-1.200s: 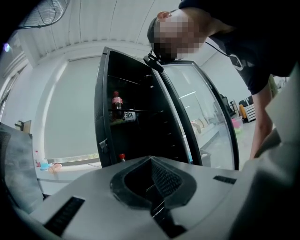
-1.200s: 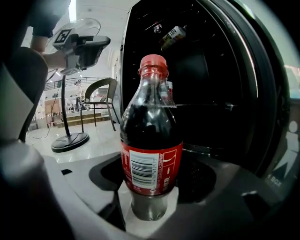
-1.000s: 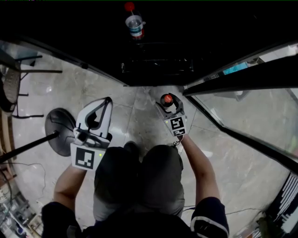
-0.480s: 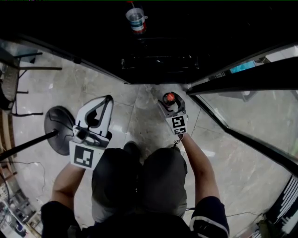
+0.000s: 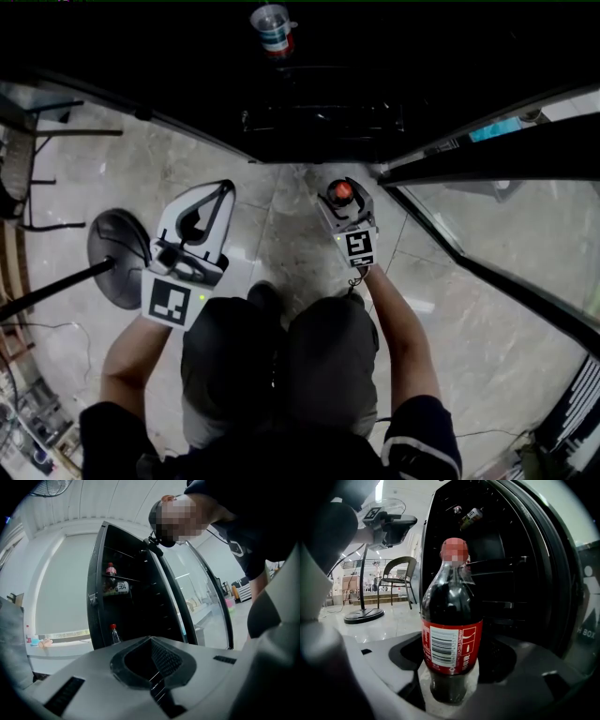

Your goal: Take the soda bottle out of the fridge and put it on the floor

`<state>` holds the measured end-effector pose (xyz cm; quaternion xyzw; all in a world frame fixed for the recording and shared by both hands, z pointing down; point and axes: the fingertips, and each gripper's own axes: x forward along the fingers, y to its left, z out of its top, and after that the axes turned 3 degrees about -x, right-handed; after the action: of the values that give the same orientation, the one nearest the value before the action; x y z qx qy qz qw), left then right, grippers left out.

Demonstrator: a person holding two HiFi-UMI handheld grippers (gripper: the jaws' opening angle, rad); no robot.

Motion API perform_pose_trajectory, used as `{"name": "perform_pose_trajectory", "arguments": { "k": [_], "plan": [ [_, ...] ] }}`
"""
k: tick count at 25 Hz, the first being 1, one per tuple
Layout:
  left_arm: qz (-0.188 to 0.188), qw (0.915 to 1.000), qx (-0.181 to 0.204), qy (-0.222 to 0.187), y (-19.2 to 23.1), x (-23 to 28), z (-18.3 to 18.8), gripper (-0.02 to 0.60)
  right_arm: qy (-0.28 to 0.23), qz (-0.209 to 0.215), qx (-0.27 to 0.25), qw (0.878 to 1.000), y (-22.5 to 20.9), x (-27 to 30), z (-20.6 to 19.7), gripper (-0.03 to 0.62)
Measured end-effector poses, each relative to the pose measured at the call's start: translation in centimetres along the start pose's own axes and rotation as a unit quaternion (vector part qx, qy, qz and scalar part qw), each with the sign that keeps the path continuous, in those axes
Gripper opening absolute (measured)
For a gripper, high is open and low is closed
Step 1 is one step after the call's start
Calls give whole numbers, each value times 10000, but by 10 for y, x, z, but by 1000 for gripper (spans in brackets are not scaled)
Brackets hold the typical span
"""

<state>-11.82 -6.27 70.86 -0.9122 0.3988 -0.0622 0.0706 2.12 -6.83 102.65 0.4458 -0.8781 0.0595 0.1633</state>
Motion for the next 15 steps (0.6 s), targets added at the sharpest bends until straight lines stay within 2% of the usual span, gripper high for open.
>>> {"name": "perform_pose_trajectory", "arguments": {
  "k": [10, 15],
  "plan": [
    [-49, 10000, -34, 40, -5, -3, -9, 23, 4, 136, -283, 9995, 6, -6, -3, 333],
    [-101, 9999, 12, -26, -5, 0, -7, 23, 55, 314, -253, 9992, 10, -9, -6, 333]
  ]
}}
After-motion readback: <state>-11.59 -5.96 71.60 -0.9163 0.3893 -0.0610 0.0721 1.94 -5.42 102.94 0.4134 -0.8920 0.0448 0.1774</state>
